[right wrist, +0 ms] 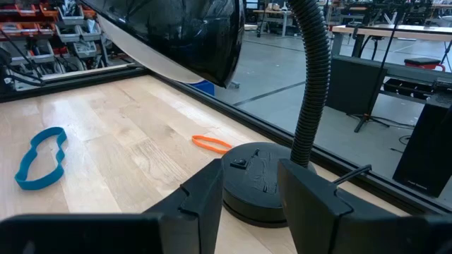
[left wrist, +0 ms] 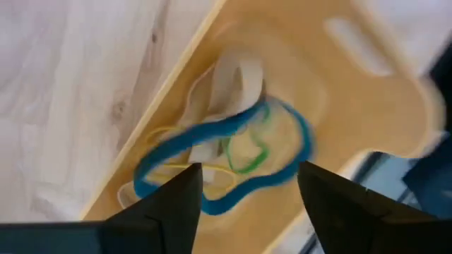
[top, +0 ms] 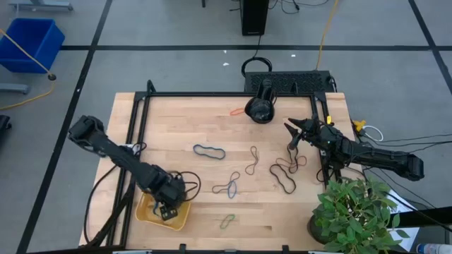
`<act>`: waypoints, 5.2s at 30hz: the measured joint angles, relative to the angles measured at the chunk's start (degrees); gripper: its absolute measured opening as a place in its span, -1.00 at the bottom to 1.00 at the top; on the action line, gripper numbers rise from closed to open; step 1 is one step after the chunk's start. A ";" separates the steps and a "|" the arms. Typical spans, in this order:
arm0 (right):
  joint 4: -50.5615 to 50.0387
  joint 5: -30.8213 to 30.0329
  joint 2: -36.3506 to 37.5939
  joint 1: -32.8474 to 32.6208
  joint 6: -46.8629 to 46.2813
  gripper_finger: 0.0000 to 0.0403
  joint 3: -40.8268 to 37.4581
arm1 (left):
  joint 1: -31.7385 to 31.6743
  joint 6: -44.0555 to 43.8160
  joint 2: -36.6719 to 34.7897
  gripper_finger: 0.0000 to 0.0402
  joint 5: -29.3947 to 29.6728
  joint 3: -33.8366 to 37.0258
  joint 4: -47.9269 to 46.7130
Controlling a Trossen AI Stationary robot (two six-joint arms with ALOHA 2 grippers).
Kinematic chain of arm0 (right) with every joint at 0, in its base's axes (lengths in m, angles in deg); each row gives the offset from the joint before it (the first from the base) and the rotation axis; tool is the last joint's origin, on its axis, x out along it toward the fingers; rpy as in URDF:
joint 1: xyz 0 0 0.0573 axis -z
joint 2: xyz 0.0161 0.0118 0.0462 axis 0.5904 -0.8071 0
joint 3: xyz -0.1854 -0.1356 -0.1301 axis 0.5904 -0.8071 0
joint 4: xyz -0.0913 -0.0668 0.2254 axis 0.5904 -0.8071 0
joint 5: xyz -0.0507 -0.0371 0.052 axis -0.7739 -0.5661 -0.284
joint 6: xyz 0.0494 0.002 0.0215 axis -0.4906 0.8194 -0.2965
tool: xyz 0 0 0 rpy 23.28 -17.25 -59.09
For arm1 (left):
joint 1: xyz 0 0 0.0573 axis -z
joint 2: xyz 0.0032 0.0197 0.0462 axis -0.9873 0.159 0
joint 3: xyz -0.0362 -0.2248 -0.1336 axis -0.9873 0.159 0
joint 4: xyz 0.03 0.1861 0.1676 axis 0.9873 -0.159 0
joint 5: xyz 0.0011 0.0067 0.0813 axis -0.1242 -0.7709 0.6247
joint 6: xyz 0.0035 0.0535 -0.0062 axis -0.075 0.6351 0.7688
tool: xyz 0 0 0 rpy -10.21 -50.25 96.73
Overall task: Pick and place rubber bands into bin
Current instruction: Put the blue rubberband into the yellow bin
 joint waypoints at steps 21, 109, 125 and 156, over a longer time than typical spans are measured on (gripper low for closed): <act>0.23 0.00 -0.01 0.00 -0.31 -0.35 0.01 | -5.90 10.23 -16.27 0.25 22.69 0.00 10.43; 0.43 0.04 -0.01 0.02 -0.42 -0.35 0.01 | -40.94 65.86 21.90 -0.20 14.86 -0.15 35.98; 0.43 0.04 0.01 0.02 -0.42 -0.35 0.01 | -40.56 62.71 18.89 -0.97 13.57 0.23 33.43; 0.47 0.04 0.01 0.00 -0.42 -0.35 0.01 | -14.35 36.40 -31.22 -0.97 12.08 -0.04 25.11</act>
